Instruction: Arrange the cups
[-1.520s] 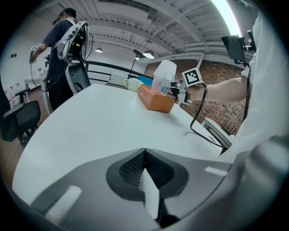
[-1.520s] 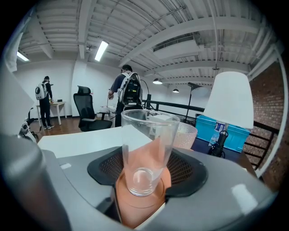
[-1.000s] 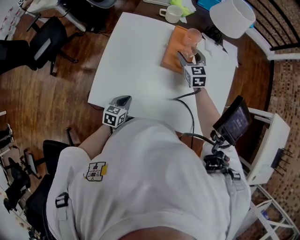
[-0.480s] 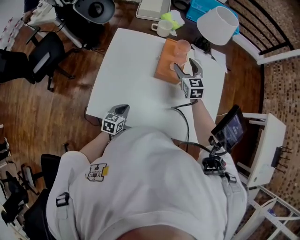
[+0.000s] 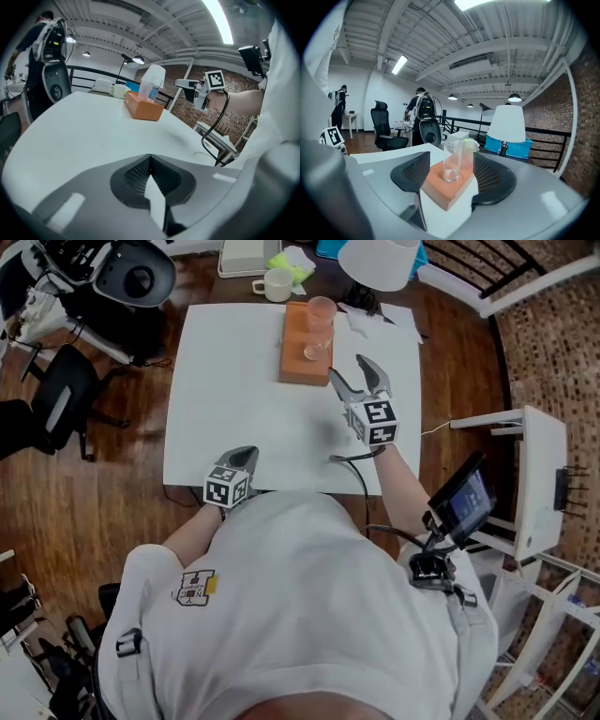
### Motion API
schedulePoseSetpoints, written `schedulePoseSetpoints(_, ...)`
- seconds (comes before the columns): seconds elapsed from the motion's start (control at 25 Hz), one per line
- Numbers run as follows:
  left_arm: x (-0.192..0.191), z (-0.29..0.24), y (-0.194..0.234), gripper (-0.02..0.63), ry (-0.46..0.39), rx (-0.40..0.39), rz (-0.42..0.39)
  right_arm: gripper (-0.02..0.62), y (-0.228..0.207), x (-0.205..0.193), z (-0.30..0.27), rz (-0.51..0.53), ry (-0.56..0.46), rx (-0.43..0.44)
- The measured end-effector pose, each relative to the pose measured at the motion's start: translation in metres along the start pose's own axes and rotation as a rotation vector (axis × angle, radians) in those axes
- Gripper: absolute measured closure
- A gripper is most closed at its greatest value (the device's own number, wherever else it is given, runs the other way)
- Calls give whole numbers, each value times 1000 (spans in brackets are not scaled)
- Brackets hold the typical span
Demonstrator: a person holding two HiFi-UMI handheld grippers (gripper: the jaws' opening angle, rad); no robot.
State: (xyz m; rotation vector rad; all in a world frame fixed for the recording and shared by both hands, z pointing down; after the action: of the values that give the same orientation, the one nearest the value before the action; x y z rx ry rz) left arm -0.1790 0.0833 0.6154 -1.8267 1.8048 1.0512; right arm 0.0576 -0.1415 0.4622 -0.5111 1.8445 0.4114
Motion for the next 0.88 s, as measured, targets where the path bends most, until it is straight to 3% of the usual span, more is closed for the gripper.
schedulePoseSetpoints(0.28,1,-2,-15,604,12,-58,-44,325,31,-39,30,-71,66,-2)
schedulePoseSetpoints(0.88,-8,0,-20,604,56,-75,-43,382,98,-148,56,-271,290,69)
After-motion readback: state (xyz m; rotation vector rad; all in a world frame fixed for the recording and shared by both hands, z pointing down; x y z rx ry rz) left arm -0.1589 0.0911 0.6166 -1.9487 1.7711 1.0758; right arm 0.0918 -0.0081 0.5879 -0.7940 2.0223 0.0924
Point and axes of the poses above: the fingertips, and each gripper's own axes: z backward along the fingers, y to its left, x out of its top, the point moved 9 cm from there along z, backward along the fingers, and after that the axes turned 12 degrees about x, right-handed, at the moved point
